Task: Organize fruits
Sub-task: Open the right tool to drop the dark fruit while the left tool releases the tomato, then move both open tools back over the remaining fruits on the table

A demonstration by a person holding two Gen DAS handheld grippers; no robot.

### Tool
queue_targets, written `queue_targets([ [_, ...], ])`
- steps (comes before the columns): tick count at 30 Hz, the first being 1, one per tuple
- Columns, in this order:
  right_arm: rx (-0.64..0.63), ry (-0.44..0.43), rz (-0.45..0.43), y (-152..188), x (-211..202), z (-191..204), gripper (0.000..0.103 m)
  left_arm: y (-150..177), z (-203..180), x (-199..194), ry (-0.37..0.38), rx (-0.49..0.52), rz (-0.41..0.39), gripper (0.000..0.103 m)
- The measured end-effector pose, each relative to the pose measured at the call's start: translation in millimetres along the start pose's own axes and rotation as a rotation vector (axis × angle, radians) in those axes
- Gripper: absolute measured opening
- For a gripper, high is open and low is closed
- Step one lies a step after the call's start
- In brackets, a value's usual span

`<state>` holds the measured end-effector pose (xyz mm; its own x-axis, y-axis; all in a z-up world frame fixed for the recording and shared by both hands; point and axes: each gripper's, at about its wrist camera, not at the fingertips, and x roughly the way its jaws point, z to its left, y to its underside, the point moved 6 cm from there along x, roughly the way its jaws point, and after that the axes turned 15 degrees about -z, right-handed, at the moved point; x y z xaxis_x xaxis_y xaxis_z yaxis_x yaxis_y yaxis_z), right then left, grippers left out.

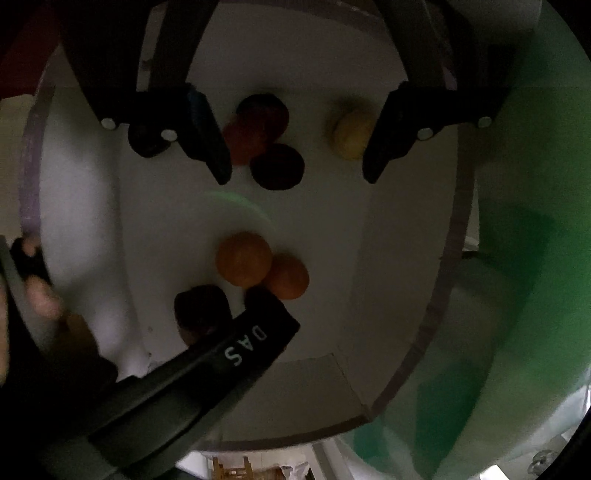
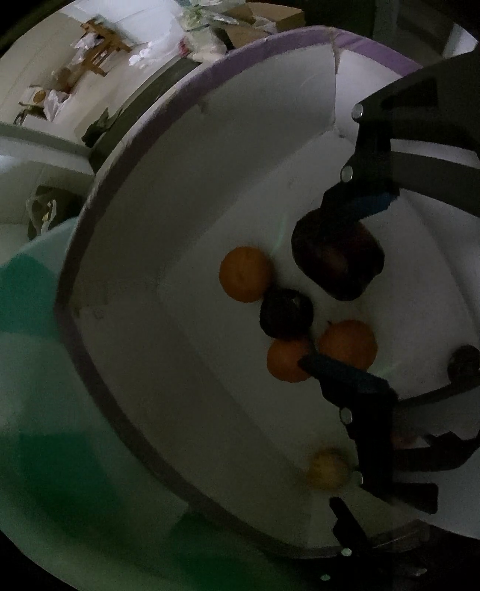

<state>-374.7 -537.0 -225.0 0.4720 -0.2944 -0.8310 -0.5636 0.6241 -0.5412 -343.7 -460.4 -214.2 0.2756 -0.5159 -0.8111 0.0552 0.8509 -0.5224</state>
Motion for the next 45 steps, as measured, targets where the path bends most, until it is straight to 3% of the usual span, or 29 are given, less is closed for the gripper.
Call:
queue_targets([
  [3, 0.036, 0.015, -0.054, -7, -18, -5, 0.071, -5, 2, -17, 0.015, -0.015, -0.048, 0.073],
  [5, 0.047, 0.006, -0.097, -13, -36, -5, 0.072, -16, 6, -42, 0.029, -0.04, -0.125, 0.073],
  [8, 0.039, -0.024, -0.251, -38, -85, 4, 0.074, -31, 25, -89, 0.03, -0.097, -0.284, 0.079],
  [10, 0.01, -0.071, -0.387, -63, -126, 23, 0.08, -40, 45, -124, -0.005, -0.148, -0.392, 0.088],
  [13, -0.065, -0.167, -0.527, -89, -175, 70, 0.087, -35, 91, -171, -0.094, -0.244, -0.513, 0.091],
  [16, -0.16, -0.278, -0.581, -101, -201, 130, 0.087, -11, 147, -208, -0.21, -0.359, -0.577, 0.101],
  [21, -0.371, -0.394, -0.533, -99, -196, 250, 0.087, 60, 260, -260, -0.445, -0.555, -0.565, 0.101],
  [24, -0.48, -0.435, -0.486, -90, -177, 318, 0.087, 128, 336, -284, -0.593, -0.715, -0.516, 0.101],
  [31, -0.67, -0.497, -0.385, -88, -130, 459, 0.087, 267, 449, -332, -0.907, -1.053, -0.412, 0.101],
  [35, -0.71, -0.514, -0.34, -107, -99, 520, 0.085, 327, 465, -359, -0.998, -1.243, -0.425, 0.101],
  [38, -0.755, -0.516, -0.335, -117, -81, 561, 0.082, 350, 469, -368, -1.008, -1.362, -0.441, 0.101],
  [41, -0.778, -0.517, -0.302, -126, -60, 593, 0.074, 358, 466, -378, -1.037, -1.401, -0.454, 0.101],
  [45, -0.773, -0.502, -0.281, -133, -37, 618, 0.064, 355, 460, -372, -1.011, -1.404, -0.456, 0.101],
])
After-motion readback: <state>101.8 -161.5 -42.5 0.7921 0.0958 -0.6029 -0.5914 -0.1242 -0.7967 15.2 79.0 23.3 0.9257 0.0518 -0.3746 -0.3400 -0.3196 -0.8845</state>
